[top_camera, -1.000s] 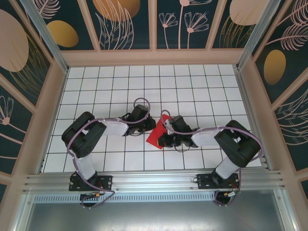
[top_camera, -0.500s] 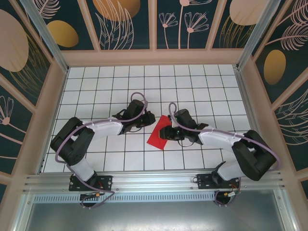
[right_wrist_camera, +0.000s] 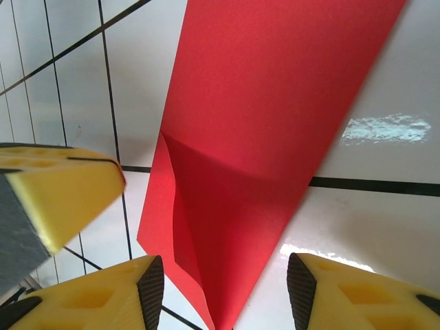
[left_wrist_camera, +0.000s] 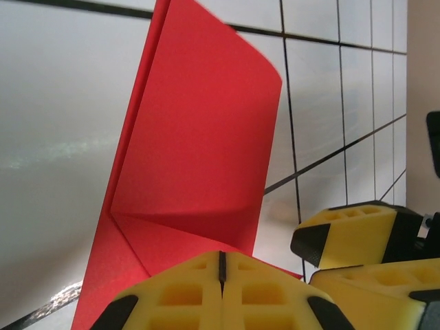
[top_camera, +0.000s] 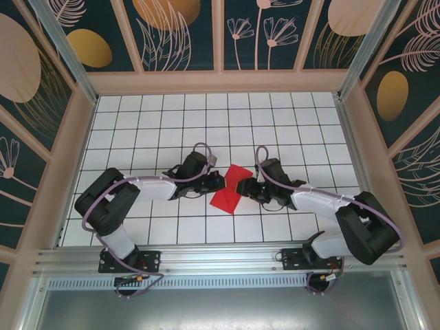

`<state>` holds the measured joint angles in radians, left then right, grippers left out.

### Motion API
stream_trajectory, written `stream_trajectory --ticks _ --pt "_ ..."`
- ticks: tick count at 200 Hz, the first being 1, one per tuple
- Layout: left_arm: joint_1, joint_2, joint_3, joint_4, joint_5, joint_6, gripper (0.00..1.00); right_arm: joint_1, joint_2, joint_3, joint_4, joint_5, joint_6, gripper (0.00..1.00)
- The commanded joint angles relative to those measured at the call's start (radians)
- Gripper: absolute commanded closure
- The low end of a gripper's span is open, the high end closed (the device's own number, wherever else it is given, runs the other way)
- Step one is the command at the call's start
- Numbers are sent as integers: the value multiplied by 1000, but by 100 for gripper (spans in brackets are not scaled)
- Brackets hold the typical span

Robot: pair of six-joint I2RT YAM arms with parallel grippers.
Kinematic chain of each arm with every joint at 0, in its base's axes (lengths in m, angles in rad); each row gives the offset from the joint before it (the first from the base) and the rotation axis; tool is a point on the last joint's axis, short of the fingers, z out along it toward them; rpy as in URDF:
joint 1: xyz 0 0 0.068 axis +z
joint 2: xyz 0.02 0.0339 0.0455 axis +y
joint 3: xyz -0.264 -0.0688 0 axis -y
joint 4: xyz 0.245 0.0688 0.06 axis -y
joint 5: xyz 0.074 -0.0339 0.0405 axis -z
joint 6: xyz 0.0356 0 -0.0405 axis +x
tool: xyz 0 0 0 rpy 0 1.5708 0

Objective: Fold a paper plane with a square sheet of paper (pick it up from the middle)
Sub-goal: Turn over the paper at the center of the table.

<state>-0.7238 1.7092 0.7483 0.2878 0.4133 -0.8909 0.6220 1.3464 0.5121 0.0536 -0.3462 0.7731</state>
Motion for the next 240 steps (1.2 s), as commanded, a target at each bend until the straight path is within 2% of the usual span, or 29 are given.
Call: stream_trajectory --ticks 1,85,184,240 --pt "-13 49 35 11 36 17 94 6 33 -6 48 -22 30 46" --pt "-30 116 66 -39 11 28 94 9 122 1 101 -43 44 47" --pt "-32 122 59 -44 11 30 94 10 143 11 138 -60 52 60" --pt "-34 124 63 -43 11 28 94 8 135 14 130 -56 48 62"
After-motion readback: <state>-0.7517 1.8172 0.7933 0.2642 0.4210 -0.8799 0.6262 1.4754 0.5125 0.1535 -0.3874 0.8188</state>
